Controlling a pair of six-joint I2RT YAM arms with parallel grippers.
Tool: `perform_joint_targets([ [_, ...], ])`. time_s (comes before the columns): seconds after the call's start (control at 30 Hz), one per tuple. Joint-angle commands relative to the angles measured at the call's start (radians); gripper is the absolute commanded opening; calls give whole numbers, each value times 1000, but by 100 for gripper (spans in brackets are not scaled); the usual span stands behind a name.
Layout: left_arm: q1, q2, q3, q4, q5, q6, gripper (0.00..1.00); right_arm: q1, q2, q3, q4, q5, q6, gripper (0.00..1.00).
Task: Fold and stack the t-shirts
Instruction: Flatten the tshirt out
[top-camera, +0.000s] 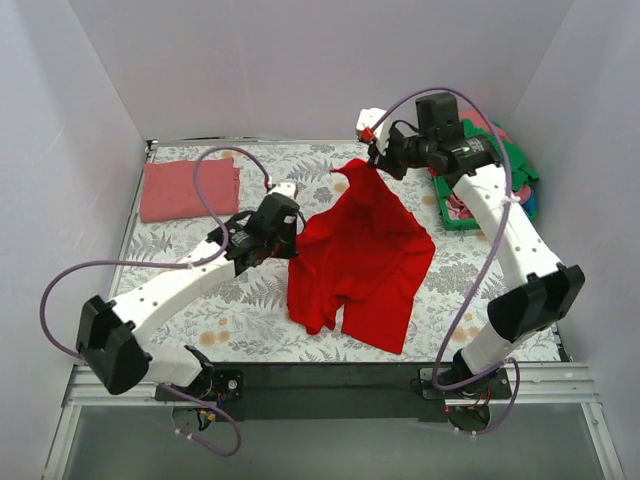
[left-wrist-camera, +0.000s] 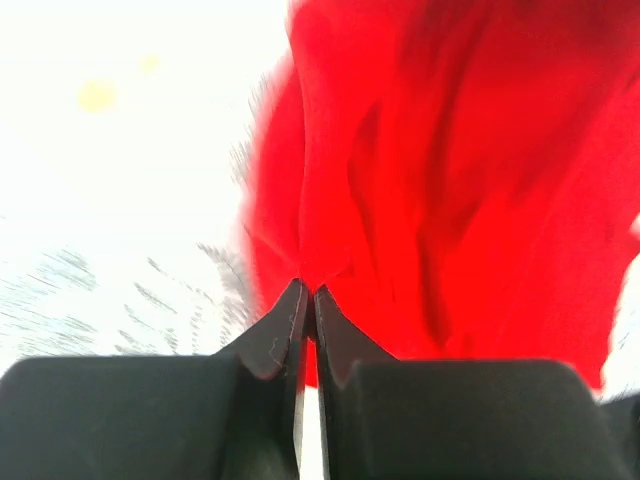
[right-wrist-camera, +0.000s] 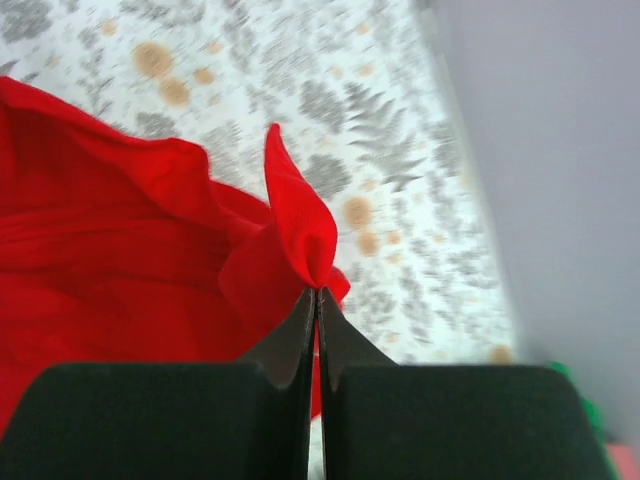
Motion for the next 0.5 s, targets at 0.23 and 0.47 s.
perform_joint_targets([
  [0.23,11,-344,271,164,-317,263,0,4,-229,349,72,241,14,1],
  [0.47,11,-503,360,397,-127,388,0,4,-374,453,215,396,43,1],
])
